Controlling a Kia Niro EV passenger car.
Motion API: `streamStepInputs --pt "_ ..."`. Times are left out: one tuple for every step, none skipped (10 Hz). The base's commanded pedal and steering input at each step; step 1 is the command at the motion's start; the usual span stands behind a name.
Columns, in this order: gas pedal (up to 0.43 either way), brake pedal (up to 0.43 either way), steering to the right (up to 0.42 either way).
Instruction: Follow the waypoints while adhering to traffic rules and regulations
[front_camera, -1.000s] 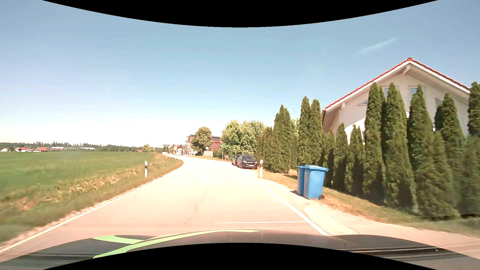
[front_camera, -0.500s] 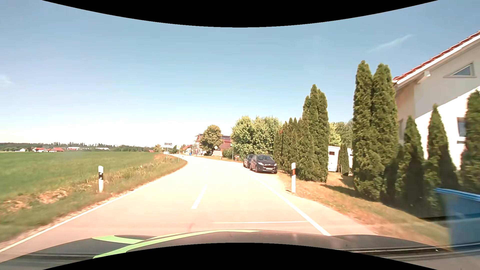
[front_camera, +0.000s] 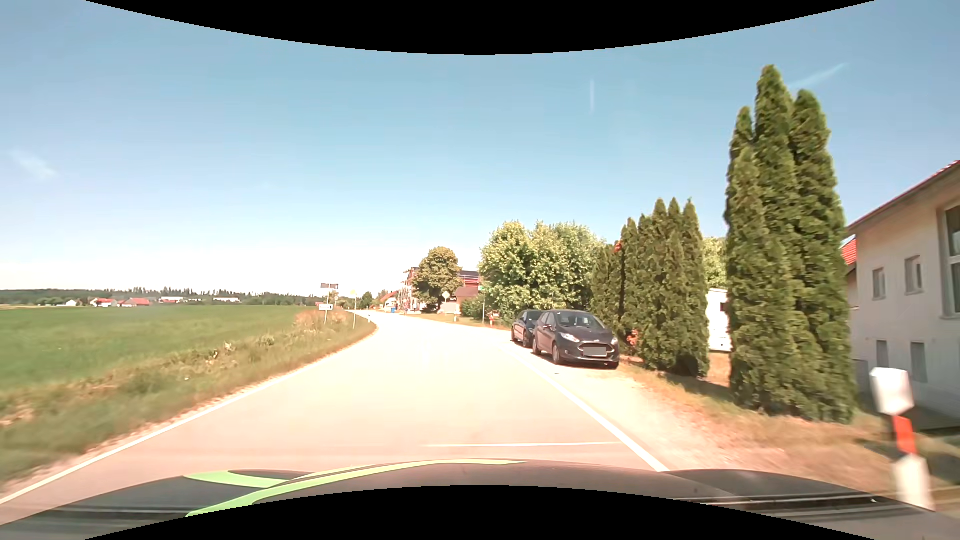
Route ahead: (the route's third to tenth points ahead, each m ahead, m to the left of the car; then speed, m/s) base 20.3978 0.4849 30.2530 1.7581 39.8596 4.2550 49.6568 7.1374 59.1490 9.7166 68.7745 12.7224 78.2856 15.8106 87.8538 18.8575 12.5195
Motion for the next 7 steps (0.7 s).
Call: streamStepInputs --pt "0.189 0.0 -0.028" --pt "0.169 0.0 -0.028" --pt "0.157 0.0 -0.028" --pt "0.15 0.0 -0.028" --pt "0.15 0.0 -0.026" --pt "0.15 0.0 -0.025" --pt "0.15 0.0 -0.024"
